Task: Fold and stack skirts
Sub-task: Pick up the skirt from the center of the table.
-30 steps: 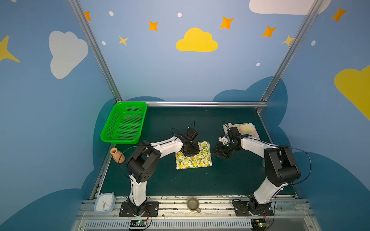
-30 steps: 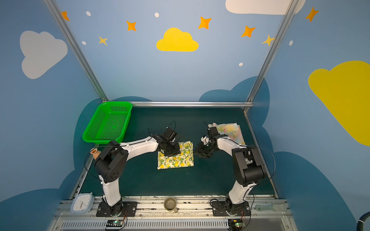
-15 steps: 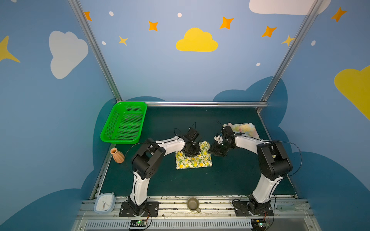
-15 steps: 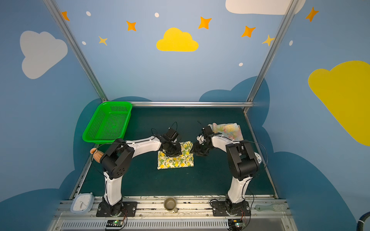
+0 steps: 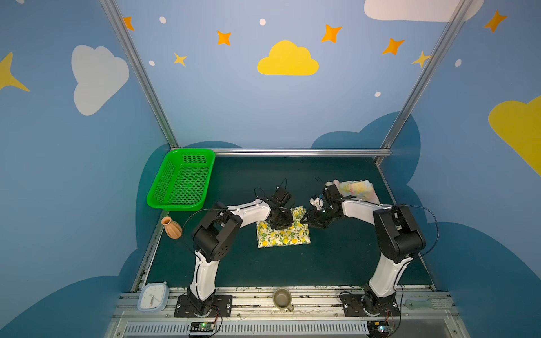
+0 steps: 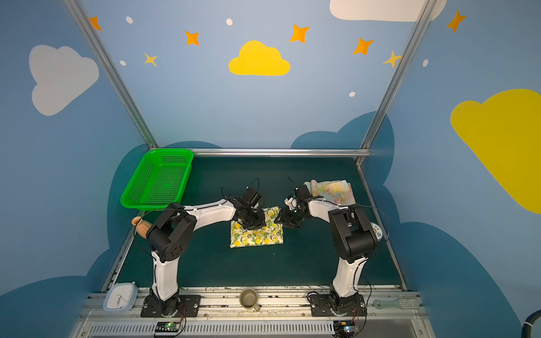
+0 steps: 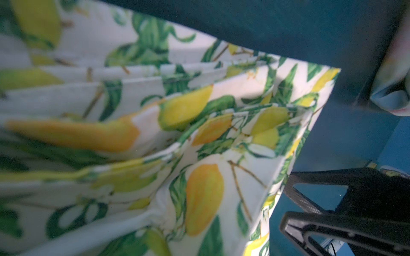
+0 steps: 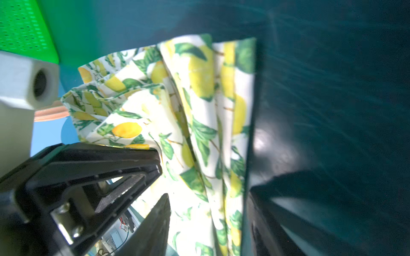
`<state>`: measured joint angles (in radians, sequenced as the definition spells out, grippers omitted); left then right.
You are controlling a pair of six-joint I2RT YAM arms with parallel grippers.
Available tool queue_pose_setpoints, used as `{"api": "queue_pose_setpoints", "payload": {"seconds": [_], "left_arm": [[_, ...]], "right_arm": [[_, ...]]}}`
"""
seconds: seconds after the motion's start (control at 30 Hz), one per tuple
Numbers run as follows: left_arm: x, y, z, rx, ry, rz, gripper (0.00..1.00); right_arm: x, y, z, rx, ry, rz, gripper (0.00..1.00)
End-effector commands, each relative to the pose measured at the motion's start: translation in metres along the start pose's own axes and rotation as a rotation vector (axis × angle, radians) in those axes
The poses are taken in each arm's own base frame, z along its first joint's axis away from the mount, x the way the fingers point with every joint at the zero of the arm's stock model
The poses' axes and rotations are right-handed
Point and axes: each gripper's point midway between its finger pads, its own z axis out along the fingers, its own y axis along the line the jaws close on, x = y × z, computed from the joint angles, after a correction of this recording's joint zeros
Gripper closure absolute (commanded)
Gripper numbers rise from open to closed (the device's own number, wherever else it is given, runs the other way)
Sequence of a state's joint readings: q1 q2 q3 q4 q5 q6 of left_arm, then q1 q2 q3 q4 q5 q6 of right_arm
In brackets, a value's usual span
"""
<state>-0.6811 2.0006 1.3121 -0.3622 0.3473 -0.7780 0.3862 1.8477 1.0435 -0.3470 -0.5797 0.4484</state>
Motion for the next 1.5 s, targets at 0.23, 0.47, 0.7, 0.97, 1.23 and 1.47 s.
{"api": "queue_pose_setpoints", "payload": {"seconds": [0.23, 0.47, 0.7, 0.97, 1.23, 1.47], "left_arm": [[0.000, 0.003, 0.005, -0.018, 0.017, -0.004, 0.76], [0.000, 0.003, 0.007, -0.019, 0.020, -0.005, 0.76], [0.000, 0.003, 0.008, -0.019, 0.025, -0.007, 0.76], [0.000, 0.003, 0.008, -0.018, 0.027, -0.006, 0.76], [-0.002, 0.001, 0.008, -0.013, 0.019, -0.010, 0.77], [-0.017, -0.012, -0.018, 0.041, -0.047, -0.014, 0.77]], "right_arm": [[0.018, -0.028, 0.032, 0.084, 0.066, 0.049, 0.47], [0.019, -0.029, 0.038, 0.070, 0.070, 0.046, 0.52], [0.019, -0.029, 0.044, 0.038, 0.076, 0.043, 0.52], [0.020, -0.032, 0.051, 0.021, 0.081, 0.050, 0.57], [0.016, -0.022, 0.045, -0.003, 0.070, 0.031, 0.81], [0.002, 0.006, 0.018, -0.016, 0.052, -0.016, 1.00]]}}
